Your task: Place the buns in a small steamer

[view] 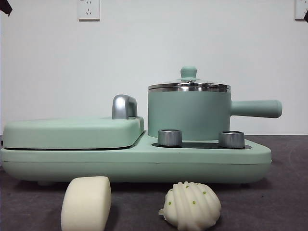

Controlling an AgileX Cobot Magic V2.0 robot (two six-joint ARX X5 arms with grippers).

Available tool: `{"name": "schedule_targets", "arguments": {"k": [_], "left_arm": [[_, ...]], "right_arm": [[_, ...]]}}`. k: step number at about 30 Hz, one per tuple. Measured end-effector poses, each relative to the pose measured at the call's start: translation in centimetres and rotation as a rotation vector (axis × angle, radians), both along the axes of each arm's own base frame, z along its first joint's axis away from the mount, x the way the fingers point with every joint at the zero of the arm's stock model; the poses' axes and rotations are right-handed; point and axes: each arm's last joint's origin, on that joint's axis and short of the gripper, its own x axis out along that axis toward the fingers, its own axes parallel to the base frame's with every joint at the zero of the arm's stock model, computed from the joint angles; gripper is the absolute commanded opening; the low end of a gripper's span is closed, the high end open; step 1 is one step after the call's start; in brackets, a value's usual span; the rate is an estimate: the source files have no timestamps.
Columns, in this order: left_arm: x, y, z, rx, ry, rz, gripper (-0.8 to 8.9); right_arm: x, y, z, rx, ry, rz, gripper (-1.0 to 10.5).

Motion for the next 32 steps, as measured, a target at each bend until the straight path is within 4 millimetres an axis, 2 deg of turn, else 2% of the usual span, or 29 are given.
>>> {"name": "schedule_targets", "arguments": {"k": [8, 13, 22, 32], "left_arm": [[1.0, -1.1, 0.8, -0.027, -0.109, -0.089, 2.5], [2.8, -2.6, 0.6, -0.037, -0.126, -0.163, 2.5], [6.7, -7.4, -1.0, -0.058, -0.172, -0.327, 2.5], [10.4, -13.1, -4.2, -0.047, -0.285, -0.479, 2.5]], "right_arm": [[0.1, 0.0, 0.1, 0.001, -0.019, 0.0, 2.8], [0.1, 0.0, 0.2, 0.002, -0.025, 0.0, 2.8], [0.3, 0.0, 0.5, 0.005, -0.066, 0.0, 2.8], [0.4, 0.0, 0.6, 0.008, -0.071, -0.001, 2.8]]}}
